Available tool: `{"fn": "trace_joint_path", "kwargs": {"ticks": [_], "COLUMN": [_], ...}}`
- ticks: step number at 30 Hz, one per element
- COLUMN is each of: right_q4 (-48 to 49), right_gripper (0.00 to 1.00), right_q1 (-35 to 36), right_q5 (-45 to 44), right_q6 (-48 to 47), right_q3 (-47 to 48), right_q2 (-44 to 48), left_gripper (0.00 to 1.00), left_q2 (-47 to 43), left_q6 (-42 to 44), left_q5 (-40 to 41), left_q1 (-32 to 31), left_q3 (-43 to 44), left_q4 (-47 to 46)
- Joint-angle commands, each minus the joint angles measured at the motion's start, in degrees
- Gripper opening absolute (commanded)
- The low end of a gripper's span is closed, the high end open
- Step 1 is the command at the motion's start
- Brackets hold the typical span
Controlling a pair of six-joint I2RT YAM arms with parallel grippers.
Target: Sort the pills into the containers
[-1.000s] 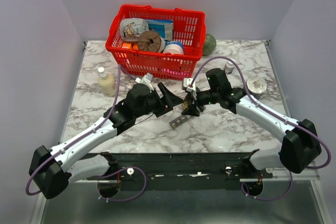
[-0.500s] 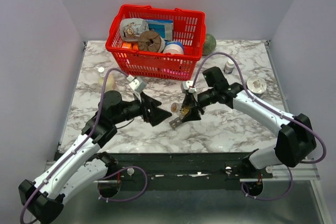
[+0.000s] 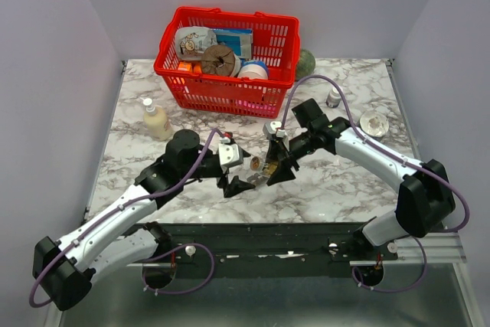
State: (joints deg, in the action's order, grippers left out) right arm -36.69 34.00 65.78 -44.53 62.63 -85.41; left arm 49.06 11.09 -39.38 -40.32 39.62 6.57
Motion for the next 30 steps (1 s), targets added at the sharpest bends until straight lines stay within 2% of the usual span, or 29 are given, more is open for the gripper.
{"fn": "trace_joint_path", "kwargs": {"ticks": [1,5,11,12,13,15,17,20,24,25,27,28,29,30], "right_q4": [-1.5,-1.6,-1.6,-1.7,-1.6,-1.5,-1.1,-0.1,4.1,6.3,10.4,11.8,13.1,14.2], "right_gripper": [0.04,0.04,0.04,0.04,0.04,0.04,0.04,0.04,0.04,0.04,0.04,0.04,0.04,0.04], "right_q1": [-0.2,-0.2,-0.2,-0.2,-0.2,-0.2,-0.2,-0.2,-0.2,-0.2,-0.2,-0.2,-0.2,-0.2], "right_q5": [3.4,3.0,2.7,2.5,2.3,1.6,0.8,-1.1,-5.5,-6.6,-10.8,-12.4,-15.4,-16.7], "right_q6": [-2.0,-2.0,-2.1,-2.2,-2.3,-2.3,-2.0,-1.2,2.1,3.7,5.6,7.4,8.3,9.0], "right_q3": [1.4,1.4,1.5,1.4,1.4,1.4,1.2,0.9,-0.5,-1.3,-2.3,-2.8,-3.8,-4.2], "right_q2": [-0.2,-0.1,-0.2,-0.2,-0.1,-0.1,-0.1,0.2,1.9,2.2,3.6,4.1,4.5,4.8], "left_gripper": [0.95,0.9,0.7,0.63,0.4,0.11,0.0,0.0,0.0,0.0,0.0,0.0,0.0,0.0], "left_q2": [2.8,4.1,6.4,6.7,7.4,7.7,7.6,7.1,7.1,7.0,6.3,5.4,4.9,4.6], "left_q6": [5.3,4.5,1.6,1.0,0.3,-2.9,-6.2,-16.0,-37.3,-45.9,-57.1,-63.4,-77.2,-82.4], "left_q5": [1.4,2.7,2.0,1.9,2.0,2.8,3.5,6.9,12.4,14.2,16.9,22.0,23.7,24.1], "left_q1": [-1.8,-2.8,-3.5,-3.5,-3.5,-3.5,-3.5,-3.5,-3.5,-3.5,-3.2,-3.0,-2.9,-2.9], "left_q3": [3.1,3.8,5.1,5.6,5.9,6.4,6.2,5.6,4.5,3.9,1.6,0.9,0.1,-1.5], "left_q4": [-1.3,-2.3,-0.9,-0.4,-0.2,0.2,-0.7,-1.4,-1.4,-1.5,-2.4,-1.6,0.4,0.6]}}
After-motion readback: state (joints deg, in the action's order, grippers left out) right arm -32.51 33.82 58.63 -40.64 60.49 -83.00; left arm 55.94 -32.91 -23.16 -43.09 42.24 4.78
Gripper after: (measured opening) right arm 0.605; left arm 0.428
